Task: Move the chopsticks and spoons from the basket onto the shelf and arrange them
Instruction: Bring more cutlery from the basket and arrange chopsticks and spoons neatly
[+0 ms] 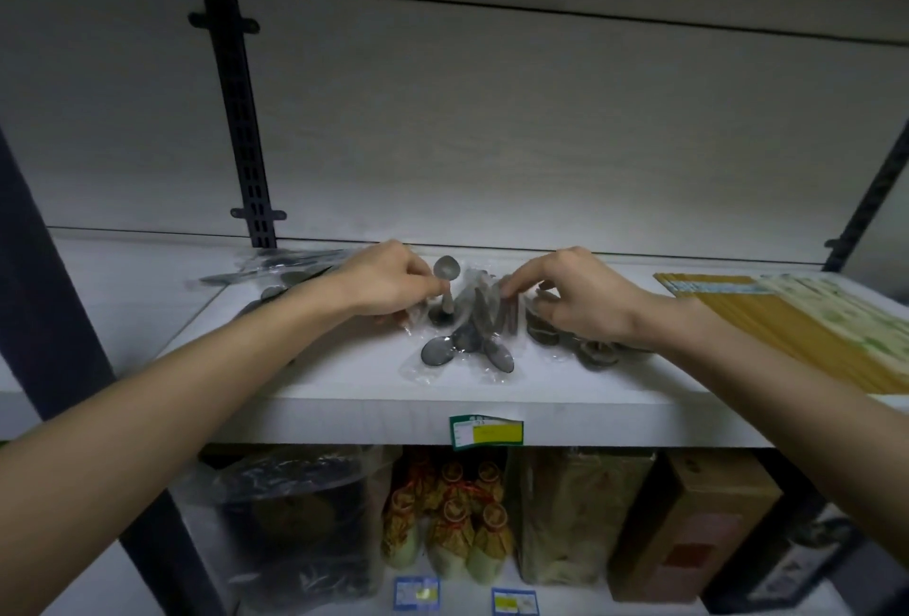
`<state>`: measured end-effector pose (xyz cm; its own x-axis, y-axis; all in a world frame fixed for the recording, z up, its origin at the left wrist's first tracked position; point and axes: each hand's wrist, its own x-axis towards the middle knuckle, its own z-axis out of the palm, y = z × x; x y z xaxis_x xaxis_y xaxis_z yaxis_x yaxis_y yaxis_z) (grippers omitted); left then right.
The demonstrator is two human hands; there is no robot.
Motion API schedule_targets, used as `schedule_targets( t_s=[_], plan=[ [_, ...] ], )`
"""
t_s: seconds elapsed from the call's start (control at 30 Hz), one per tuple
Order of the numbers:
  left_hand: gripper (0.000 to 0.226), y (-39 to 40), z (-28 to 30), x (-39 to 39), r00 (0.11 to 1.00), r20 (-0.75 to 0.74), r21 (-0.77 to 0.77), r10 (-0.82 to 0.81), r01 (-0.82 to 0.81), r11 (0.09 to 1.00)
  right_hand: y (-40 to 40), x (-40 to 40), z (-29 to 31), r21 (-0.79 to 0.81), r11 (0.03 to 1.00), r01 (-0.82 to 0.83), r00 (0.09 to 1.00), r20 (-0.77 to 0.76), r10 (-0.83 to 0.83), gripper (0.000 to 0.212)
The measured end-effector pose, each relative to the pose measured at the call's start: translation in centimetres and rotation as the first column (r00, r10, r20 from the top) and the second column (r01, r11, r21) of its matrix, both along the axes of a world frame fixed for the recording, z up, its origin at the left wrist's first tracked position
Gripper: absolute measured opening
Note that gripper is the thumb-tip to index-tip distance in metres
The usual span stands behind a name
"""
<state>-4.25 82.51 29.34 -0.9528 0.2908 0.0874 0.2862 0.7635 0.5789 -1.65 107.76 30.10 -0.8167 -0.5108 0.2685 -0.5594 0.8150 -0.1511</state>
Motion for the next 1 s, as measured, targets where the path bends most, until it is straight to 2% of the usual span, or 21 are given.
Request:
schedule_targets(
  t_s=[0.1, 0.17, 0.27, 0.3, 0.37, 0.47, 0.57, 0.73, 0.87, 1.0],
  plan=[
    [0.023, -0.3, -0.1, 0.2, 1.0, -0.018, -0.005, -0.017, 0.017, 1.0, 0.1, 0.4, -0.1, -0.134, 0.988, 0.075, 0.996, 0.049, -0.069, 0.042],
    [0.023, -0.6, -0.3, 0.2, 0.998, -0.061, -0.075, -0.004, -0.001, 0.997, -0.3, 0.3, 0.0, -0.203, 0.973, 0.113, 0.993, 0.043, -0.107, 0.03],
    [0.027, -1.2, -0.5, 0.2, 0.952, -0.299, -0.227, 0.065, -0.137, 0.964, -2.3, -0.8, 0.3, -0.248, 0.952, 0.181, 0.983, 0.044, -0.176, 0.012],
    [0.027, -1.3, -0.4, 0.3, 0.921, -0.384, -0.245, 0.071, -0.176, 0.953, -3.3, -1.3, 0.4, -0.245, 0.943, 0.224, 0.974, 0.085, -0.209, 0.016],
    [0.023, -1.7, -0.4, 0.5, 0.875, -0.482, -0.294, 0.045, -0.21, 0.932, -5.3, -2.3, 0.5, -0.187, 0.936, 0.297, 0.946, 0.193, -0.262, 0.041],
    [0.014, -2.4, -0.7, 0.4, 0.93, -0.368, -0.329, 0.021, -0.151, 0.932, -7.9, -2.8, 0.7, -0.018, 0.934, 0.358, 0.895, 0.29, -0.338, 0.056],
    [0.008, -3.2, -1.3, 0.0, 0.969, -0.248, -0.263, 0.008, -0.075, 0.962, -8.8, -2.8, 1.5, 0.047, 0.936, 0.35, 0.878, 0.333, -0.345, 0.058],
    [0.01, -3.9, -1.7, -0.4, 0.975, -0.221, -0.177, -0.003, -0.038, 0.984, -9.9, -2.6, 1.5, 0.04, 0.932, 0.36, 0.855, 0.387, -0.347, 0.042],
    [0.009, -4.1, -1.7, -0.4, 0.975, -0.221, -0.174, 0.001, -0.04, 0.984, -10.4, -2.5, 1.8, 0.035, 0.919, 0.393, 0.831, 0.415, -0.371, 0.046],
    [0.009, -4.2, -1.4, -0.1, 0.977, -0.212, -0.164, 0.015, -0.05, 0.985, -11.0, -2.7, 1.6, 0.09, 0.903, 0.42, 0.84, 0.34, -0.424, 0.037]
  ],
)
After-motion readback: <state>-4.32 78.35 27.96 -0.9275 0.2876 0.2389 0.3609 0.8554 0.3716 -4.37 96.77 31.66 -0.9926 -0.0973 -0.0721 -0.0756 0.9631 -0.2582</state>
